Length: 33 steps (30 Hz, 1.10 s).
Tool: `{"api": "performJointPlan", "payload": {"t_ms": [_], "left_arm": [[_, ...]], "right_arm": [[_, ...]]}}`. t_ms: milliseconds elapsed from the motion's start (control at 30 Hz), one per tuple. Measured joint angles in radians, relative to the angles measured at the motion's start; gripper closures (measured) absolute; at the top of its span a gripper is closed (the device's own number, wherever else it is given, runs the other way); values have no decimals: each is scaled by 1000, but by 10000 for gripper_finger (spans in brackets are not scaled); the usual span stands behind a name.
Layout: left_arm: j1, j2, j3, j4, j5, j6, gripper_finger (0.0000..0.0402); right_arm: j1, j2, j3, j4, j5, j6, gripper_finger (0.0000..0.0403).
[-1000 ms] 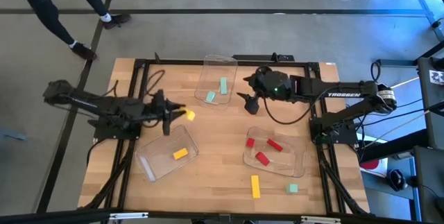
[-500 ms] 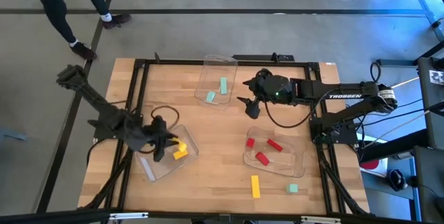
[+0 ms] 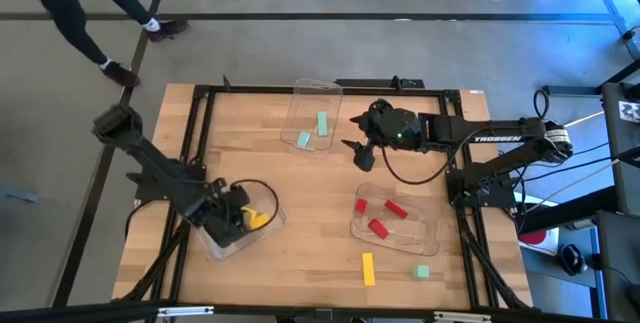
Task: Sort & place blocks by color
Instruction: Put the top yellow block into the bottom left transparent bin, then put the yellow block into the bottom left transparent bin
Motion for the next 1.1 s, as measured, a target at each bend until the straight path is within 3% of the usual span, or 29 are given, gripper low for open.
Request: {"api": "performJointPlan", "payload": {"t_ms": [233,467,667,767,967,1100], "left_arm": [[13,51,-2,24,-13,-21,312],[13,47,-2,39,-32,14,239],[23,17,66,-77,-31,60,227],[24,-32,156,-172,-125,149,226],[29,-171,256,-114,-505,510,225],[126,-278,194,107,-532,753,230]], "right_arm": [[0,0,0,4,0,-1,92],[0,0,0,8,0,-2,92],[0,0,0,8,0,-3,92],[0,1,0,4,0,-5,92],[0,1,0,-66,-1,-2,92],[0,1,0,-149,-1,45,92]]}}
